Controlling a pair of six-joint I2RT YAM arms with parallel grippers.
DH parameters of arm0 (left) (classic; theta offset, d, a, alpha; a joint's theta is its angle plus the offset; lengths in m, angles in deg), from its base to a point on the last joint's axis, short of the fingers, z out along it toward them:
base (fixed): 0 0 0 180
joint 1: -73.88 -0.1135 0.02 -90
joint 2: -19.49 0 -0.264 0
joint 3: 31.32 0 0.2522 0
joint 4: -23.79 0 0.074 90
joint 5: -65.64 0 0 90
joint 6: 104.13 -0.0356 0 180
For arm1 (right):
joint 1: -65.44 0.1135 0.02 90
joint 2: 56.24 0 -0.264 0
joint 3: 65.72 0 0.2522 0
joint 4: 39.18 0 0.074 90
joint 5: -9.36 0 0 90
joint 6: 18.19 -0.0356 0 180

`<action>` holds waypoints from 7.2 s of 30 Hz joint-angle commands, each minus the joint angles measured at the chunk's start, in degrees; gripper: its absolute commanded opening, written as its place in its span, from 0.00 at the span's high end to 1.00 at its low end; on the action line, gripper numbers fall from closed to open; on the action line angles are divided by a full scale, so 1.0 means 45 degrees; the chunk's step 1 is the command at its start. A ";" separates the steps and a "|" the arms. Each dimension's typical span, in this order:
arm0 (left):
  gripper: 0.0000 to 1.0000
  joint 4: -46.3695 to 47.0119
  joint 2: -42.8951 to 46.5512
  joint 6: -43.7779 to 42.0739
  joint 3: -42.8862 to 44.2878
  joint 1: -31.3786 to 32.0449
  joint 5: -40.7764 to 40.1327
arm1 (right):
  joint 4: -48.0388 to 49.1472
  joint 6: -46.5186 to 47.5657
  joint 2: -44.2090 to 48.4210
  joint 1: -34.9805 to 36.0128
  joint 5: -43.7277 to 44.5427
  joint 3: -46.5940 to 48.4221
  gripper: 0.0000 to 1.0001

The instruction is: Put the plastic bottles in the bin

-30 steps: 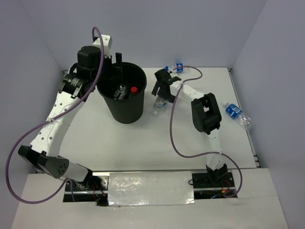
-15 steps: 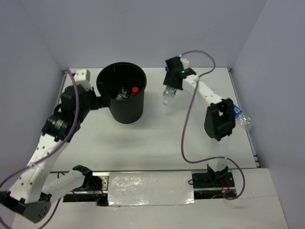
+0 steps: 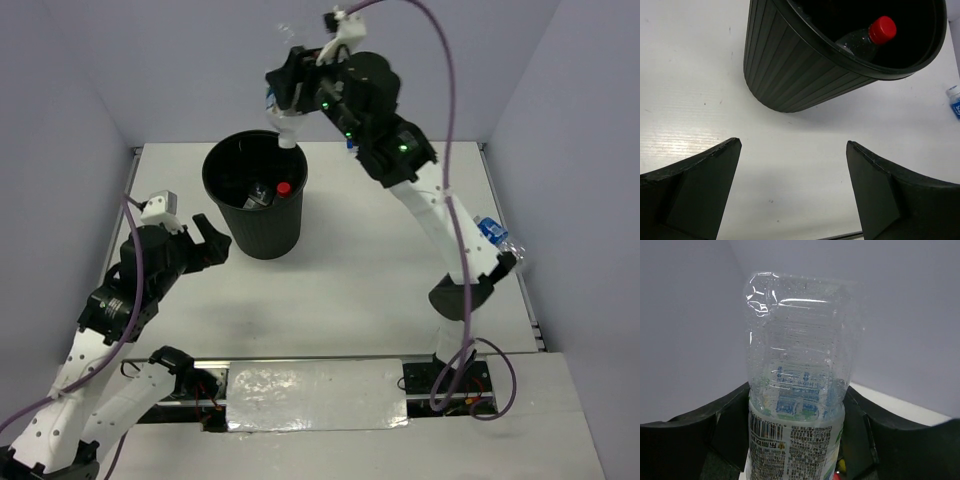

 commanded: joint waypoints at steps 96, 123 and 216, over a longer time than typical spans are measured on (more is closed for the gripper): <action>0.01 0.1228 -0.3695 -0.0334 0.3156 -0.0295 -0.2647 | -0.1766 0.7174 0.4988 -1.0462 -0.4952 -1.0700 0.63; 0.01 0.1538 -0.3577 -0.0215 0.2062 -0.5410 0.0320 | -0.0766 0.2248 -0.1434 0.0443 -0.6787 -0.1596 0.32; 0.01 0.3688 -0.5531 -0.1895 0.1807 -0.6643 0.1532 | 0.0045 0.0862 -0.4956 -0.5201 0.0971 -0.3833 0.00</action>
